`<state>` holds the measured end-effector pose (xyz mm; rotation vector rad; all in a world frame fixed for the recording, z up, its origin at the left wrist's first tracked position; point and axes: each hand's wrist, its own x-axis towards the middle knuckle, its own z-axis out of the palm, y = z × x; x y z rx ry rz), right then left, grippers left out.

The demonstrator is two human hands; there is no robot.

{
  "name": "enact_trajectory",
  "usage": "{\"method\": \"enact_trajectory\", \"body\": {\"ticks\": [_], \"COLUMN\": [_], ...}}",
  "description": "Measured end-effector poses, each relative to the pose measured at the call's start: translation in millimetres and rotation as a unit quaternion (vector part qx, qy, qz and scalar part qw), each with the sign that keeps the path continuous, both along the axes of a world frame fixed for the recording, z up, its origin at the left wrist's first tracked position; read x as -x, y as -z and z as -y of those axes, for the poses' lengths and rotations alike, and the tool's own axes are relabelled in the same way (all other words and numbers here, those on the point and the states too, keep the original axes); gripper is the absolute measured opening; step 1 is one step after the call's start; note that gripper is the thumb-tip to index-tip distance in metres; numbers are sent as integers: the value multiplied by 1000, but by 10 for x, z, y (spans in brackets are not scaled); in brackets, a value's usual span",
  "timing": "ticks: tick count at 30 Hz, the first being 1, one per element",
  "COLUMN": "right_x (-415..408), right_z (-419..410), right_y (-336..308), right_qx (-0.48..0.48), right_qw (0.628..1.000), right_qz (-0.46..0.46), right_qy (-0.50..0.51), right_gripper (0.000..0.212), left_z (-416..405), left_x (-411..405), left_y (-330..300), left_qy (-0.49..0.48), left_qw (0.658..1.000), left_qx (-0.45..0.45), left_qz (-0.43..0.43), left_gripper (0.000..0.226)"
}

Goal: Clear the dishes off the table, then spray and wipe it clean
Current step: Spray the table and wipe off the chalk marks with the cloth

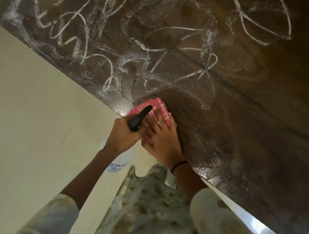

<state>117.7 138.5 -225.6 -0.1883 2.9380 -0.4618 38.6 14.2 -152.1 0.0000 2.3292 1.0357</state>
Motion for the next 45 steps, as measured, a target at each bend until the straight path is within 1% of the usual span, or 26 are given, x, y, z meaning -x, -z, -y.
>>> {"method": "enact_trajectory", "body": {"ticks": [1, 3, 6, 8, 9, 11, 13, 15, 17, 19, 22, 26, 30, 33, 35, 37, 38, 41, 43, 45], "right_x": [-136, -418, -782, -908, -932, -922, -891, -887, -896, -903, -911, -836, -494, -41, 260, 446, 465, 267, 57, -77], "right_z": [-70, -268, -640, -884, -988, -1133, -1186, -1197, -1199, -1208, -1276, -1461, -1542, -1498, -1349, -1115, -984, -878, -1074, -1377], "right_y": [14, 29, 11, -24, -42, -80, -96, -85, -72, -68, -55, -44, -59, -57, -51, -40, -35, -26, 4, 29], "right_qx": [9, 23, -10, -33, -48, -70, -76, -76, -73, -67, -64, -74, -71, -55, -29, -2, 9, 32, 25, -14], "right_qw": [1000, 1000, 994, 981, 972, 958, 952, 953, 954, 955, 961, 966, 960, 960, 963, 973, 979, 994, 997, 996], "right_qz": [-2, 2, 45, 70, 79, 94, 99, 98, 93, 87, 82, 71, 58, 40, 20, 4, 1, 0, -3, 1], "right_qy": [-13, 2, 98, 180, 216, 263, 279, 277, 275, 275, 258, 239, 264, 272, 266, 232, 202, 100, 73, 91], "right_gripper": [55, 55, 58, 62, 64, 67, 69, 69, 69, 69, 69, 72, 74, 74, 70, 66, 65, 60, 57, 66], "left_z": [-17, -68, -230, -371, -448, -616, -774, -919, -1035, -1111, -1181, -1195, -1144, -1087, -1055, -1033, -1018, -996, -1001, -1011], "left_x": [3, 3, -9, -19, -26, -40, -44, -40, -35, -21, 28, 123, 232, 289, 327, 375, 399, 488, 536, 578], "left_y": [-6, -17, -21, -32, -32, -41, -55, -53, -44, -37, -53, -21, 17, 10, -6, -29, -40, -56, -57, -36], "left_qy": [10, 35, 71, 98, 111, 133, 150, 158, 155, 143, 131, 98, 73, 69, 61, 44, 37, 24, 22, 23], "left_qw": [1000, 999, 997, 995, 994, 991, 988, 987, 987, 989, 990, 993, 993, 994, 996, 997, 998, 999, 999, 999], "left_qx": [-8, -12, -11, -15, -15, -18, -15, -5, 12, 28, 40, 58, 90, 76, 65, 59, 53, 37, 36, 42], "left_qz": [2, -3, -14, -8, 3, 26, 33, 36, 37, 32, 40, 26, 25, 28, 9, -6, -6, 10, 10, -1], "left_gripper": [19, 12, 16, 25, 26, 21, 23, 22, 14, 11, 17, 25, 26, 19, 16, 18, 22, 29, 22, 11]}}
